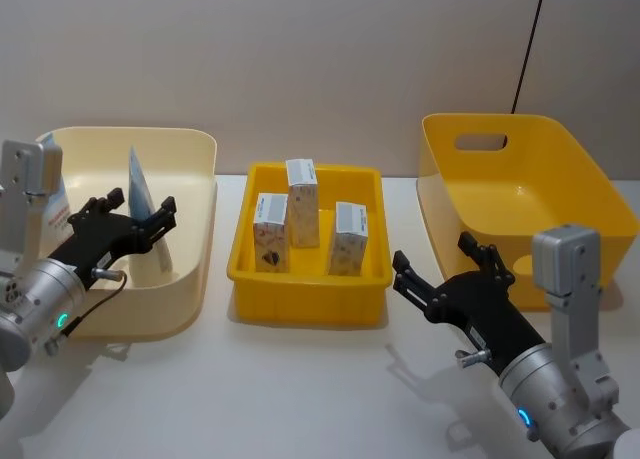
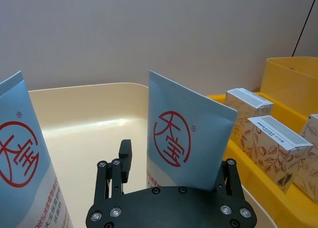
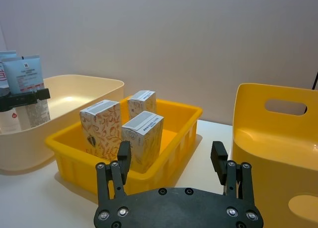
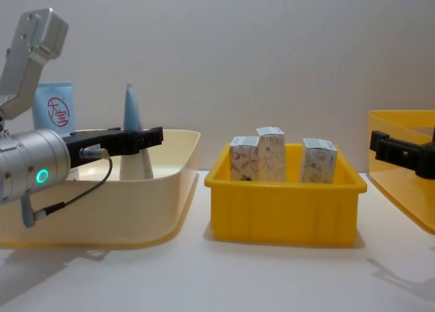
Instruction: Bimanual collaborative sorting of washing and personal care products
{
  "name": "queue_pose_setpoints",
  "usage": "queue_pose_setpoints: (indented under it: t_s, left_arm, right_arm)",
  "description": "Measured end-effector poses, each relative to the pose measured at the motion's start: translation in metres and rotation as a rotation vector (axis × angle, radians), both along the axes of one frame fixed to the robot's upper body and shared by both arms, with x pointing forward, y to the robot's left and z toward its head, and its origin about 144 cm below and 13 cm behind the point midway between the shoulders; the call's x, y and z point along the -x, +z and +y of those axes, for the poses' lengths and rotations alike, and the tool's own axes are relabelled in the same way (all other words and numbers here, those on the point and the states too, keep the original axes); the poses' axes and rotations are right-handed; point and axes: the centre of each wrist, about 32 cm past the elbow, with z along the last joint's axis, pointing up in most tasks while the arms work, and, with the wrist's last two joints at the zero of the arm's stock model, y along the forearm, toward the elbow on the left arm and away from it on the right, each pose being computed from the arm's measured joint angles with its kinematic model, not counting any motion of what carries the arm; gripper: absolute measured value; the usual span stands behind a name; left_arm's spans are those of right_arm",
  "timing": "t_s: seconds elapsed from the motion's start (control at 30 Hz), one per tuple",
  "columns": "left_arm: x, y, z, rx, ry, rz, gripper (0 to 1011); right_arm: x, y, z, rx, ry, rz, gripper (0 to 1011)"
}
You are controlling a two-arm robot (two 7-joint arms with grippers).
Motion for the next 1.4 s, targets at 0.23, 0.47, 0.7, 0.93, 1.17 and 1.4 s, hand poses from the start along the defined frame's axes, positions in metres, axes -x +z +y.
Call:
queue_pose_setpoints:
  t_s: [0.23,0.47,0.7,0.93,1.17,1.4]
  left_arm:
    - [-0.0017,0.0003,-0.0009,0.001,-0.005,0.002,653]
    - [-0.0027,0.0006,-0.0014,0.002,-0.008,0.003,546]
    - [-0.0032,0.0006,-0.0016,0.001,-0.01,0.005,350]
    - [-0.0034,0.0008,-0.0016,0.004,-0.016,0.004,295]
    - [-0.0038,0.0012,0.0001,0.043,-0.037,-0.001,280]
    - [-0.005,0.0052,0.0045,0.112,-0.067,-0.036,278]
  right_arm:
    - [0.0,0.0,0.0,0.0,0.0,0.0,1001]
    - [0.0,0.0,0.0,0.0,0.0,0.0,1001]
    - [0.0,0.0,0.0,0.0,0.0,0.0,1001]
    - [0.0,0.0,0.0,0.0,0.0,0.0,1001]
    - [0.0,0.0,0.0,0.0,0.0,0.0,1001]
    - [0.0,0.0,0.0,0.0,0.0,0.0,1001]
